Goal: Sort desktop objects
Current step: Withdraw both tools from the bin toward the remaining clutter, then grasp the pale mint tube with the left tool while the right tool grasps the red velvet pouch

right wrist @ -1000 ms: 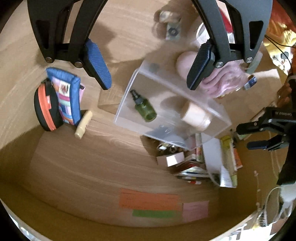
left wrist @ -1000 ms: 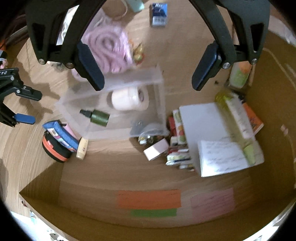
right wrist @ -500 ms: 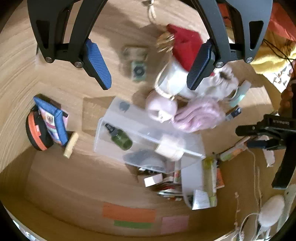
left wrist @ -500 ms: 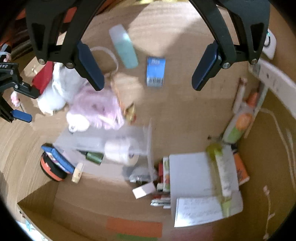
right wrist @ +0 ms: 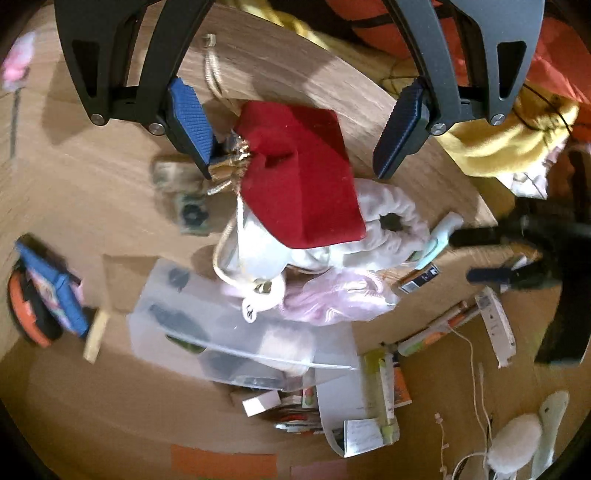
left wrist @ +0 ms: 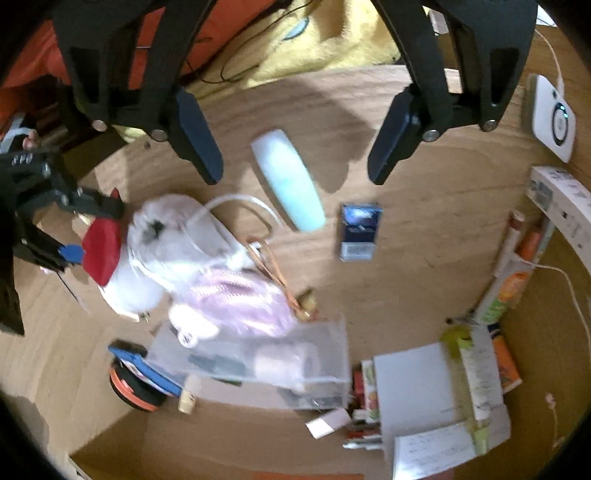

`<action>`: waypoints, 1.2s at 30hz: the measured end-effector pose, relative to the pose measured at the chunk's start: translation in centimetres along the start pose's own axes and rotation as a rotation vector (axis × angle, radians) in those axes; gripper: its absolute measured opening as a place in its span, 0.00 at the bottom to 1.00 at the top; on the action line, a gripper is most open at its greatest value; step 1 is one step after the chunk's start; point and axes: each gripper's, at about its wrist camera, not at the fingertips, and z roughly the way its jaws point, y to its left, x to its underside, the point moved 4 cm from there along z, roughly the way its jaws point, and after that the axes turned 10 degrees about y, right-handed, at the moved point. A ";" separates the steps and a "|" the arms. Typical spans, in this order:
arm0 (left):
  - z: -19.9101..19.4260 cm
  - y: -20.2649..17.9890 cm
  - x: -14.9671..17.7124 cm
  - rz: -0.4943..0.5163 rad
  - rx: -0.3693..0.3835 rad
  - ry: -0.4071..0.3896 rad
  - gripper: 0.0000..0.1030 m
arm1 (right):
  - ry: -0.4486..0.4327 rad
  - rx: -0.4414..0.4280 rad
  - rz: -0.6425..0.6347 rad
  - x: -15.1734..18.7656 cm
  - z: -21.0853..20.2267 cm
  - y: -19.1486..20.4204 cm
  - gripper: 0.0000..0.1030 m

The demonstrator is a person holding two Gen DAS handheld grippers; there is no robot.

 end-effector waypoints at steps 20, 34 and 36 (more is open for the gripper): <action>1.9 0.5 -0.9 -0.039 -0.075 -0.016 0.24 | -0.143 -0.003 0.076 0.4 -3.8 -3.4 0.19; -2.2 0.9 -3.7 -0.082 -0.037 -0.146 0.24 | -0.235 0.039 0.088 -3.5 -6.4 -6.0 0.19; -2.6 0.9 -4.7 -0.099 -0.040 -0.169 0.24 | -0.246 0.045 0.079 -4.3 -6.6 -6.1 0.19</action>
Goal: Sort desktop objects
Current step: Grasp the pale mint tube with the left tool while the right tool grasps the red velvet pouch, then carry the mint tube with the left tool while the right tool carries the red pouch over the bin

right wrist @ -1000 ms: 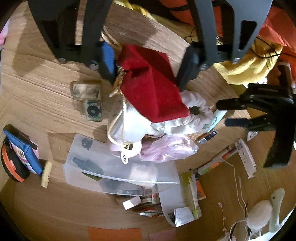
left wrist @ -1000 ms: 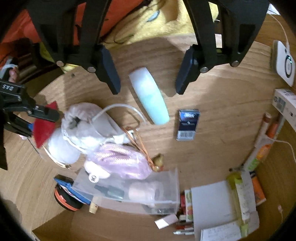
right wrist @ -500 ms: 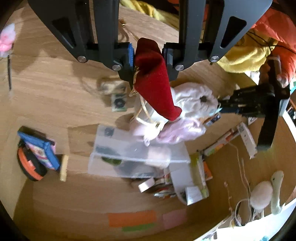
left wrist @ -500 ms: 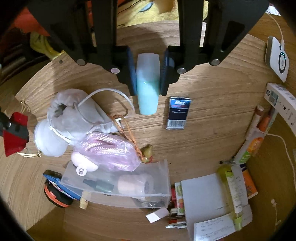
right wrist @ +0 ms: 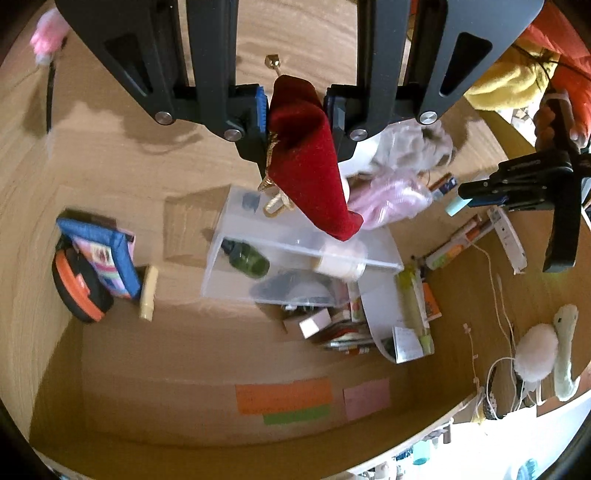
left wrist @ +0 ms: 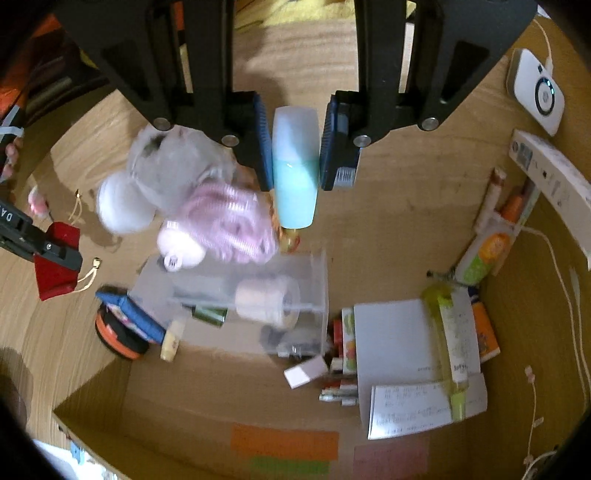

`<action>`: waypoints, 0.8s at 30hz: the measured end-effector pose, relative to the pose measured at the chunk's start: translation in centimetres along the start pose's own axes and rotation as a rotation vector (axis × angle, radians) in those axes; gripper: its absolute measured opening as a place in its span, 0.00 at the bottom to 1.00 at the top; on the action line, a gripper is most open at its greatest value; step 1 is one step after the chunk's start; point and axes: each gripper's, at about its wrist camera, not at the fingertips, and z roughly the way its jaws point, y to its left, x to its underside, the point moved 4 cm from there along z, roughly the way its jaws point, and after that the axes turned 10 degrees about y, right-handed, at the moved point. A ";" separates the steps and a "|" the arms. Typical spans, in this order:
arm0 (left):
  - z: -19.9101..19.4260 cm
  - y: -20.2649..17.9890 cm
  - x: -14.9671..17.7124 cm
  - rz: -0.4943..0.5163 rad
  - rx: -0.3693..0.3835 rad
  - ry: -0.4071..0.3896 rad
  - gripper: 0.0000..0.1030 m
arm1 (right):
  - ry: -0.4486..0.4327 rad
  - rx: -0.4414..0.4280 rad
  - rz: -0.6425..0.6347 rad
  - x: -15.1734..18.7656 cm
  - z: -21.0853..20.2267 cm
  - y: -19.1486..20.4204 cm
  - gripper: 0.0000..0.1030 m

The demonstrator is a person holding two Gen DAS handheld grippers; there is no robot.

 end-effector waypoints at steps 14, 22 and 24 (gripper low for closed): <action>-0.3 -1.1 -6.4 0.018 0.071 -0.101 0.24 | -0.039 -0.010 0.026 -6.3 2.4 -2.9 0.19; 1.2 -1.5 -10.0 0.035 0.100 -0.101 0.24 | -0.045 -0.031 0.029 -9.7 4.3 -3.9 0.19; 1.7 -1.7 -11.1 0.045 0.106 -0.105 0.24 | -0.042 -0.035 0.031 -10.3 4.9 -4.2 0.19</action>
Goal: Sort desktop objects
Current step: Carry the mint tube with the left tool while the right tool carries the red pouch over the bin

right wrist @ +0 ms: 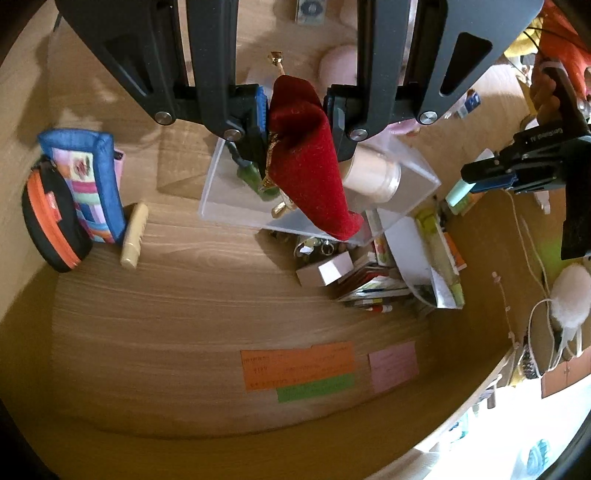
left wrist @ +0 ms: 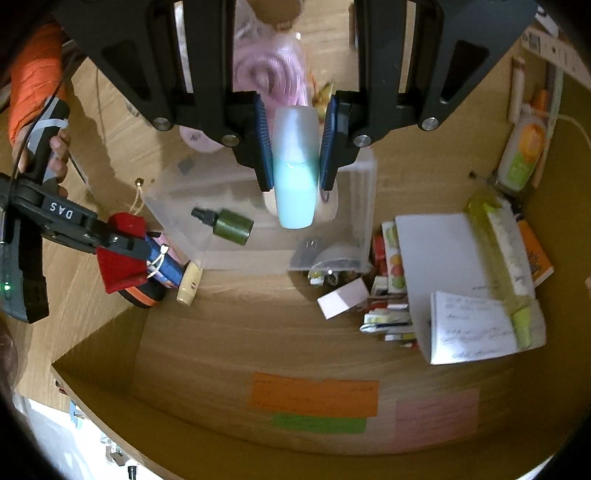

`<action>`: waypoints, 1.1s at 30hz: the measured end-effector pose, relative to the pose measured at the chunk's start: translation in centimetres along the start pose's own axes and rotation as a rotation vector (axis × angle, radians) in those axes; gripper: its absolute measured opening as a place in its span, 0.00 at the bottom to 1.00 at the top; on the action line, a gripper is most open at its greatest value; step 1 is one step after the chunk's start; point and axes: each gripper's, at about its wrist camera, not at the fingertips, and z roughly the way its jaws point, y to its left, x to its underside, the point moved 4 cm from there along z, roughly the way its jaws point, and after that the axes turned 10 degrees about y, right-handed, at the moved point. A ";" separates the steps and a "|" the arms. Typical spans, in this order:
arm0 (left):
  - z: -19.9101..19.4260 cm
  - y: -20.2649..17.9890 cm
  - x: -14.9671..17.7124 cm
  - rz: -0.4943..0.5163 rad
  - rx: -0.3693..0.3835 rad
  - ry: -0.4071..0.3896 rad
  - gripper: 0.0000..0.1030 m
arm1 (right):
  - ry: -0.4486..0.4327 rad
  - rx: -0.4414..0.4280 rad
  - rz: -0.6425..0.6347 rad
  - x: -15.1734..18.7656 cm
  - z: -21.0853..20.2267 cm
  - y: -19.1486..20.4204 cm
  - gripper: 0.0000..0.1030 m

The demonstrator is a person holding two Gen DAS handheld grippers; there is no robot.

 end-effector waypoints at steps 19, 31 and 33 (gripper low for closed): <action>6.9 -2.7 -4.8 0.068 0.106 0.076 0.24 | 0.063 -0.019 -0.002 -2.4 5.1 -1.4 0.19; 10.4 -4.8 -3.8 0.138 0.096 0.185 0.24 | 0.180 -0.054 -0.027 0.3 8.2 -0.8 0.20; 10.9 -5.0 -3.7 0.150 0.087 0.204 0.24 | 0.193 -0.057 -0.031 0.5 8.4 -0.8 0.20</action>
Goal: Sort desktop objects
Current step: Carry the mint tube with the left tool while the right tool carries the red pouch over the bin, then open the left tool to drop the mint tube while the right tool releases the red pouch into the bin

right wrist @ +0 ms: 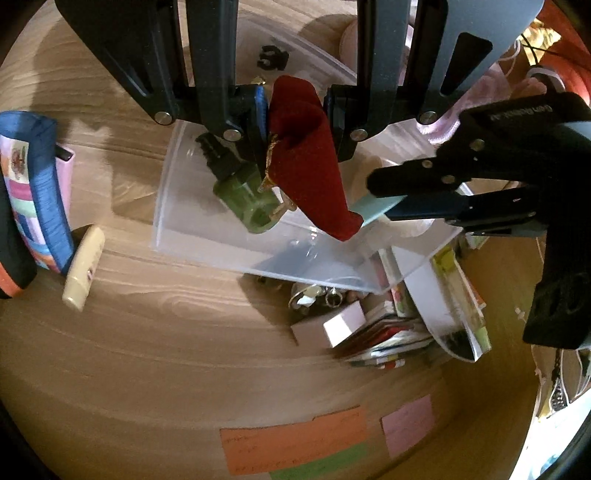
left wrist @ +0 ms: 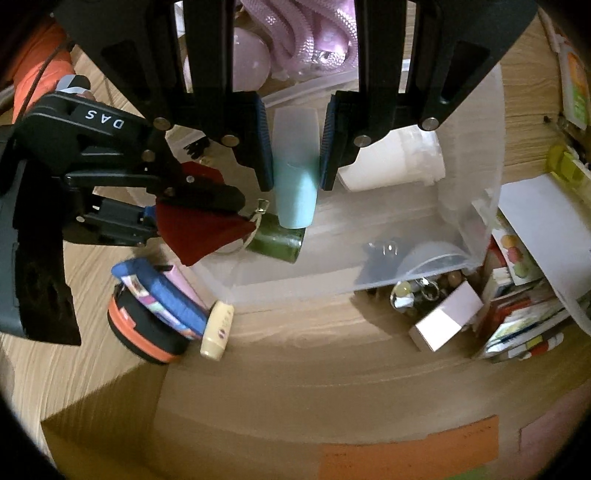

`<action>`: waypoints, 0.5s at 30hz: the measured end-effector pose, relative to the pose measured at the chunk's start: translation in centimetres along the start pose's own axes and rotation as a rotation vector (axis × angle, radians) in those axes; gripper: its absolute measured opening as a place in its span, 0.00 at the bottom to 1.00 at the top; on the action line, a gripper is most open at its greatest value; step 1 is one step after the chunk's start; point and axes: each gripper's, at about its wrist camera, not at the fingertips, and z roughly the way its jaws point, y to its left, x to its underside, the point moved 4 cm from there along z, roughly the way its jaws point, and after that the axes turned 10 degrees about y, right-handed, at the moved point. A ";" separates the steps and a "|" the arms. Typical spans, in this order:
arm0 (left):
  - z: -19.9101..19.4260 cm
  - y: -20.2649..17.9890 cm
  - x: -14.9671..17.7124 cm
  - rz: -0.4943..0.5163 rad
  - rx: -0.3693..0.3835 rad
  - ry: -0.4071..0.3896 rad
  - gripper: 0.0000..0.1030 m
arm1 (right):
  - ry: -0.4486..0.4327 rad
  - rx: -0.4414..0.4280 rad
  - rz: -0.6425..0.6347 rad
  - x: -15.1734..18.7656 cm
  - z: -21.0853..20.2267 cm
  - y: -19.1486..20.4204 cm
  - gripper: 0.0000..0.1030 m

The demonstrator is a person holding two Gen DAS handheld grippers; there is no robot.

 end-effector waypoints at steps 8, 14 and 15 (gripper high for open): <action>0.7 -0.4 0.2 0.040 -0.032 0.043 0.24 | 0.022 0.011 0.008 0.2 0.4 -0.2 0.21; 0.7 -0.4 0.3 0.044 -0.050 0.048 0.24 | 0.024 0.042 -0.015 0.3 0.4 0.1 0.23; 0.6 -0.3 0.3 0.043 -0.050 0.045 0.24 | 0.023 0.044 -0.020 0.3 0.4 0.2 0.23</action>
